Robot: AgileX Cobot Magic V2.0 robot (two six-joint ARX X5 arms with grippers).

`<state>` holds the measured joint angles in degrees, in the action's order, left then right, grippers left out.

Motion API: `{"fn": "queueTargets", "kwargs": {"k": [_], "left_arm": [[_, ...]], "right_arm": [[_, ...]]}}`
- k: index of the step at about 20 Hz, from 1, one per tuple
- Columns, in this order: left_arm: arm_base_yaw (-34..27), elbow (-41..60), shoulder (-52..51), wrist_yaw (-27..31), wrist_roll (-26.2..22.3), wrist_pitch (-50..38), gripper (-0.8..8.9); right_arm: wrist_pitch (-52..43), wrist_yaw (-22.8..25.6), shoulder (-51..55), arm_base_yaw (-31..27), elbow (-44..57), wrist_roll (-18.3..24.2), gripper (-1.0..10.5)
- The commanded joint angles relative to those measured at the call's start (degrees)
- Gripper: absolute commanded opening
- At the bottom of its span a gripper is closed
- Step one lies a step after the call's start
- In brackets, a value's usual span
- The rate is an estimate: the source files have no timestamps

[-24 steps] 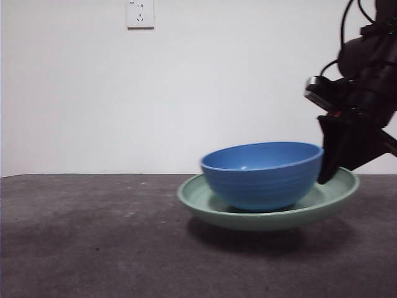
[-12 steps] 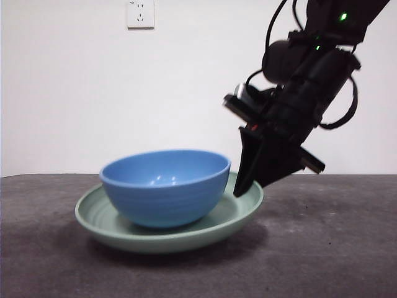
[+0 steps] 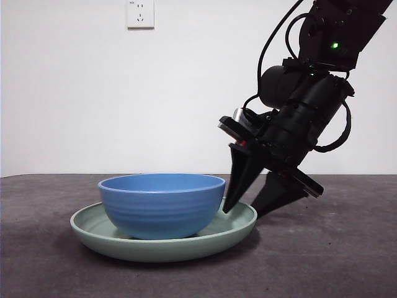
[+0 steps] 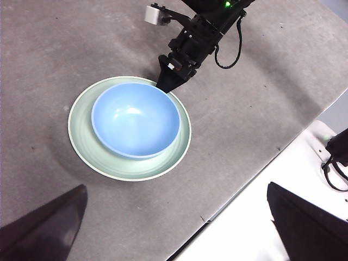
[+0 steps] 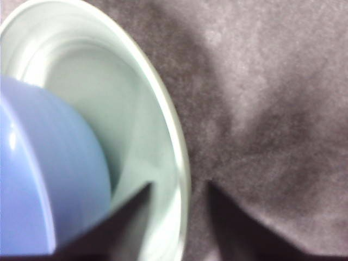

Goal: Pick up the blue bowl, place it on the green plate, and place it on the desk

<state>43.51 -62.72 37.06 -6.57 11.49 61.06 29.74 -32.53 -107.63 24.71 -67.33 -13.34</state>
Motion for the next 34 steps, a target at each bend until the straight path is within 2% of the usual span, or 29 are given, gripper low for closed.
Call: {"fn": "queueTargets", "kwargs": {"k": [1,5,8,13,17,24,30,34], "left_arm": [[0.33,-0.44,0.31,-0.31,-0.28,-0.52,5.30],[0.33,-0.44,0.31,-0.31,-0.57,-0.59,5.30],[0.33,-0.44,0.31,-0.31,-1.44,-0.50,5.30],[0.33,-0.44,0.31,-0.31,-3.06,-0.17,5.30],[0.35,-0.44,0.31,-0.31,-3.50,0.22,5.30],[0.33,-0.44,0.31,-0.31,-3.08,0.94,5.30],[0.33,-0.44,0.31,-0.31,-3.08,0.66,5.30],[0.33,-0.44,0.31,-0.31,-2.71,0.63,5.30]], "right_arm": [[0.59,2.82,-0.11,-0.09,-1.70,0.63,2.5],[5.29,8.94,4.04,-1.75,-5.38,1.18,3.2],[10.99,11.23,9.44,-2.64,-9.20,2.08,4.1],[23.69,19.30,24.02,-2.56,-10.40,3.10,5.6],[35.08,25.09,36.59,-1.03,-10.38,6.05,5.8],[46.40,25.97,56.70,2.40,-10.36,3.69,5.8],[50.10,25.94,69.81,2.60,-10.36,3.61,5.8],[51.04,25.97,74.60,2.60,-10.36,1.79,5.8]]}}
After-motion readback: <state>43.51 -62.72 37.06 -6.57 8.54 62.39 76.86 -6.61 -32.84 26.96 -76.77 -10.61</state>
